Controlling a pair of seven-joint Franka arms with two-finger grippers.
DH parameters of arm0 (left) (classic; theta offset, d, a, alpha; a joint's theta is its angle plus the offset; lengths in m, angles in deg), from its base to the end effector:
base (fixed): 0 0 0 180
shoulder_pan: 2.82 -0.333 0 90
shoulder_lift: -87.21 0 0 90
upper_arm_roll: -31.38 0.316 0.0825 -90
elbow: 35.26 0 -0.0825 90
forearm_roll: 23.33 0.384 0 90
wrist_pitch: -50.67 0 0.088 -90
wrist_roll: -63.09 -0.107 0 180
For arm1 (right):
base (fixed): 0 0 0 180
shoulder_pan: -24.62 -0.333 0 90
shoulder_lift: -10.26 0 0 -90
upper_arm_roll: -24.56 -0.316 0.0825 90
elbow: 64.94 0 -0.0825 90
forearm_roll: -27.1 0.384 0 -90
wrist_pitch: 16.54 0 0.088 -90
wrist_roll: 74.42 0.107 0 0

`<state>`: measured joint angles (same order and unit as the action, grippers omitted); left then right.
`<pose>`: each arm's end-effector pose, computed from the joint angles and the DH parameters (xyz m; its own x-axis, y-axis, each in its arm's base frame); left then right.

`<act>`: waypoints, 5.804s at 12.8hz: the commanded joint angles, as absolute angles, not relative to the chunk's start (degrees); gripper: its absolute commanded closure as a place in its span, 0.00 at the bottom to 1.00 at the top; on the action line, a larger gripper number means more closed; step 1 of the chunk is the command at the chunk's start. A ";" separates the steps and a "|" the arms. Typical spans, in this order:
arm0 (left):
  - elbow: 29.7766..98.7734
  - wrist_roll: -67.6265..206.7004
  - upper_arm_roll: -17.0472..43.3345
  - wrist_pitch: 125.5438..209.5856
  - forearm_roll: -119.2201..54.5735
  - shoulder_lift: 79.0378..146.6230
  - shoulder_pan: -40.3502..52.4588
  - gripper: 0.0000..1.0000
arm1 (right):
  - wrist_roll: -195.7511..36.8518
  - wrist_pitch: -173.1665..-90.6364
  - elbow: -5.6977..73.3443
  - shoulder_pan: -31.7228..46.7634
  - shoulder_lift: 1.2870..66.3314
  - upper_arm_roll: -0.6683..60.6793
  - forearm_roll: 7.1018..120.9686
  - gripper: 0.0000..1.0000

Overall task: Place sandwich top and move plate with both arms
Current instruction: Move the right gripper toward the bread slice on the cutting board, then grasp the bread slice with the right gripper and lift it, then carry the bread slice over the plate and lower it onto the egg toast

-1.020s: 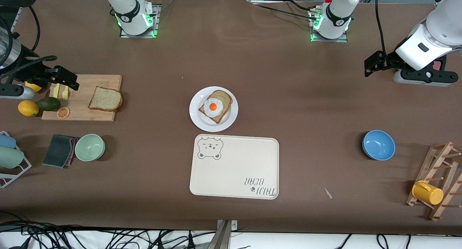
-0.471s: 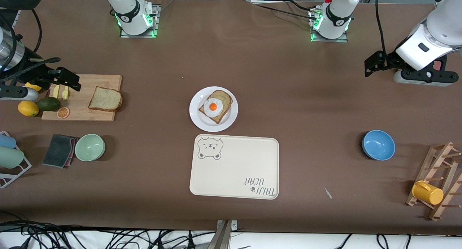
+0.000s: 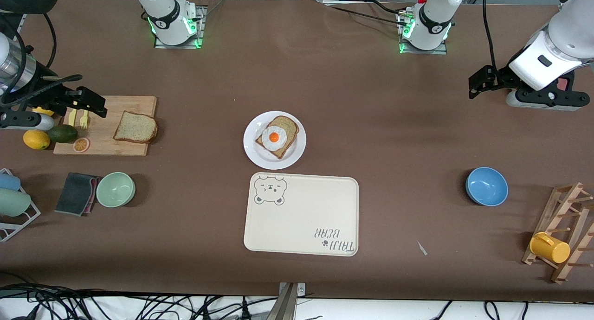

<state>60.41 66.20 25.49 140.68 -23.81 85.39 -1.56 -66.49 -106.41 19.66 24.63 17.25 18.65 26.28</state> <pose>0.5373 -0.0691 0.5952 0.9953 -0.0699 -0.0673 -0.0700 -0.9975 0.0014 0.5885 0.0555 0.5992 0.9989 -0.0359 -0.0288 -0.0357 -0.9993 0.0058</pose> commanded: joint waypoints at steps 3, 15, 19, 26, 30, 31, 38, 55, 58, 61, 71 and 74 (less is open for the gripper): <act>58.69 65.55 25.40 139.52 -22.63 86.07 -1.68 0.00 | -67.39 -105.31 18.56 24.71 17.55 18.49 26.14 0.00; 58.61 65.55 25.40 139.52 -22.72 86.07 -1.68 0.00 | -66.16 -114.78 34.09 24.53 18.08 18.40 21.58 0.01; 58.61 65.55 25.40 139.52 -22.72 86.07 -1.68 0.00 | -61.94 -128.12 46.04 24.70 18.69 18.49 13.95 0.01; 58.69 65.55 25.40 139.52 -22.80 86.07 -1.68 0.00 | -45.36 -131.86 49.06 22.35 28.08 18.67 5.24 0.01; 58.61 65.55 25.40 139.52 -22.80 86.07 -1.68 0.00 | -37.60 -131.59 49.15 19.26 34.86 18.67 -1.11 0.05; 58.69 65.55 25.40 139.52 -22.80 86.07 -1.68 0.00 | -36.72 -131.59 49.15 19.08 35.74 18.67 -1.11 0.05; 58.69 65.55 25.40 139.52 -23.07 86.07 -1.68 0.00 | -32.87 -131.68 53.45 18.82 37.06 18.67 -3.04 0.16; 58.69 65.55 25.40 139.52 -23.07 86.07 -1.68 0.00 | -28.36 -122.83 52.15 17.68 34.52 14.21 -8.58 1.00; 58.69 65.64 25.40 139.52 -23.07 86.07 -1.68 0.00 | -28.36 -114.47 46.09 17.68 34.16 5.77 -8.15 1.00; 58.61 65.64 25.40 139.52 -23.07 86.07 -1.68 0.00 | -28.54 -109.03 39.24 17.15 34.25 -0.91 -5.77 1.00; 58.61 65.64 25.40 139.52 -23.07 86.07 -1.68 0.00 | -36.54 -114.01 29.11 -4.27 38.72 -4.27 -16.13 1.00; 58.61 65.81 25.40 139.52 -23.07 86.07 -1.68 0.00 | -36.71 -116.56 29.72 -9.55 41.45 -4.27 -22.18 1.00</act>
